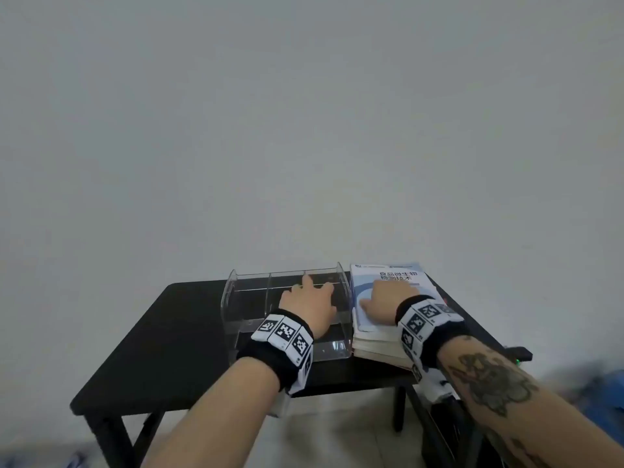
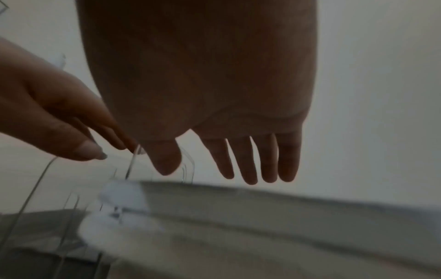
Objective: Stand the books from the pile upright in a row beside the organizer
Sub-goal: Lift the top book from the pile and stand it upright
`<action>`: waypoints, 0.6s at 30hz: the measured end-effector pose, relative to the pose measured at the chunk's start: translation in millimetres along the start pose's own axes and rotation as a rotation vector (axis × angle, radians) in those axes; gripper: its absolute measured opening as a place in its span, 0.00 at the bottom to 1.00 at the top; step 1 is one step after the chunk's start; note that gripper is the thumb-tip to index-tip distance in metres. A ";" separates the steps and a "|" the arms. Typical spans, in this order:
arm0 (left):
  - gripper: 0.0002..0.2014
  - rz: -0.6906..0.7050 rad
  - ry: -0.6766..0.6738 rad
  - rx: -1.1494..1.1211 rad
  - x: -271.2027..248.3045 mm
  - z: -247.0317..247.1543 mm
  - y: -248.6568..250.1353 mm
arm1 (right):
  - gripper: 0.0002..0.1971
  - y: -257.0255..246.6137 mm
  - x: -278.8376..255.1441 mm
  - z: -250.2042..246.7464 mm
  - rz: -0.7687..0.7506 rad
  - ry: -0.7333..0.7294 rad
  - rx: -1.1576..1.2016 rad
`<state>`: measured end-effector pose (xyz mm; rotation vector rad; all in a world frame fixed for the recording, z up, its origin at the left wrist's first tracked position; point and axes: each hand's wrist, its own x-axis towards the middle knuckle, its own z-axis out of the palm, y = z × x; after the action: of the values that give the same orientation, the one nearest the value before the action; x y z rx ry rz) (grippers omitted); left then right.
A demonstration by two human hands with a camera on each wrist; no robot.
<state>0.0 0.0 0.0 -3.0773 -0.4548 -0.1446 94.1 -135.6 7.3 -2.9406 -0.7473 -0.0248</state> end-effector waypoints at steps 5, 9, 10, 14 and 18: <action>0.18 -0.049 -0.064 0.059 3.6 19.5 -9.9 | 0.37 -6.0 2.5 13.6 0.023 0.023 -0.100; 0.14 -0.050 -0.004 0.003 4.4 26.6 -13.1 | 0.24 -14.0 8.0 4.4 -0.011 -0.013 -0.201; 0.13 -0.057 0.001 -0.001 4.7 27.7 -12.9 | 0.22 -16.7 8.8 2.1 -0.013 -0.036 -0.216; 0.13 -0.051 0.020 -0.008 4.4 31.1 -12.0 | 0.16 -26.3 12.4 -7.0 -0.084 -0.075 -0.239; 0.13 -0.049 0.046 -0.016 3.2 35.3 -12.6 | 0.12 -34.1 16.4 -19.2 -0.136 -0.071 -0.269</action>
<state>2.5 14.4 -34.7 -3.0721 -0.5301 -0.2204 92.5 -100.1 30.4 -3.1499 -1.0284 -0.0341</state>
